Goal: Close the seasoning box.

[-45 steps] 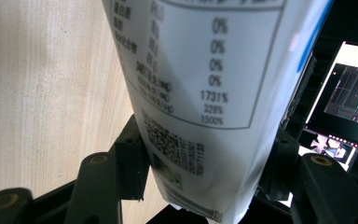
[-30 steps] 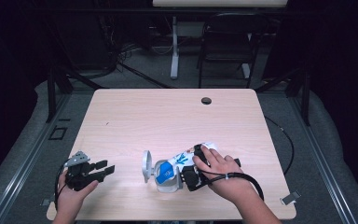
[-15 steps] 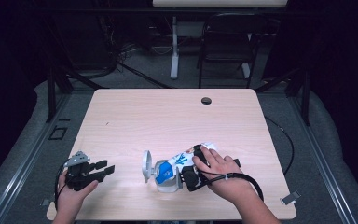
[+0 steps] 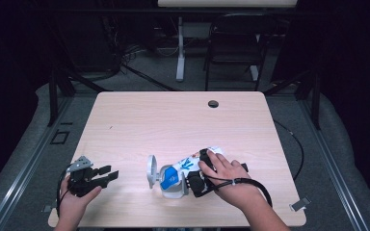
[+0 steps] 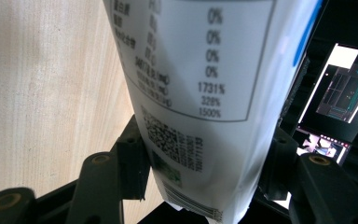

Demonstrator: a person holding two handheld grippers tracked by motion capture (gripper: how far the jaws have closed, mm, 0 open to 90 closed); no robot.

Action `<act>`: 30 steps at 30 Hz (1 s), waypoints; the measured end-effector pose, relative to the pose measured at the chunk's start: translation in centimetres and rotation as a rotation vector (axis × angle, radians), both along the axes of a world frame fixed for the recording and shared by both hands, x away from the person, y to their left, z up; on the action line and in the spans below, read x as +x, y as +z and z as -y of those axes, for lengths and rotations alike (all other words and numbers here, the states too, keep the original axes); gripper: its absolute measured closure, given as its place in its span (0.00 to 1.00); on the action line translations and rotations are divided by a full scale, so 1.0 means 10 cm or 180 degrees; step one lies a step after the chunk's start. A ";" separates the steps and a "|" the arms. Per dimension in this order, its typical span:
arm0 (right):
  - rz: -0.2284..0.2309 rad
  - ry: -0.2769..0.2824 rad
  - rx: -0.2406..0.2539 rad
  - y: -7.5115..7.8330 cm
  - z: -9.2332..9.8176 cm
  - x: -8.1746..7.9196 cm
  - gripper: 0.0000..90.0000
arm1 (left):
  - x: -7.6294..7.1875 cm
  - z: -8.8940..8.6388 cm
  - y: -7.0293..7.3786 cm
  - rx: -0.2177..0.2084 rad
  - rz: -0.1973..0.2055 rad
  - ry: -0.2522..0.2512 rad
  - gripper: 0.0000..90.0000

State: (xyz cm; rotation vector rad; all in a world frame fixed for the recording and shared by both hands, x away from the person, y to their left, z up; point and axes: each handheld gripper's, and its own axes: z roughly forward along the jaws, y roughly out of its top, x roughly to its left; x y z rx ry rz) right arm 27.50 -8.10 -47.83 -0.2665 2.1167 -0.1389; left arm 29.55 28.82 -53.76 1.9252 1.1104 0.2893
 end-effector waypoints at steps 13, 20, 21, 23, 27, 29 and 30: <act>0.0012 0.0041 0.0009 -0.01 -0.01 0.00 0.52 | 0.01 -0.01 -0.01 0.0000 -0.0006 -0.0006 0.60; 0.0033 0.0034 -0.0041 0.00 -0.01 0.00 0.52 | 0.01 -0.01 -0.01 0.0001 -0.0005 -0.0006 0.60; 0.0035 0.0032 -0.0043 0.00 -0.01 0.00 0.52 | 0.01 -0.01 -0.01 0.0004 -0.0004 -0.0007 0.60; 0.0039 0.0025 -0.0051 0.00 -0.02 0.00 0.52 | 0.01 -0.01 0.00 0.0005 -0.0001 -0.0011 0.60; 0.0038 0.0038 -0.0005 -0.02 -0.02 0.00 0.52 | 0.01 -0.02 0.00 0.0004 -0.0005 -0.0005 0.60; 0.0045 0.0045 -0.0008 -0.02 -0.02 0.00 0.52 | 0.01 -0.02 0.00 0.0013 -0.0008 -0.0008 0.60; 0.0045 0.0044 -0.0007 -0.02 -0.02 0.00 0.52 | 0.01 -0.02 0.00 0.0006 -0.0003 -0.0009 0.60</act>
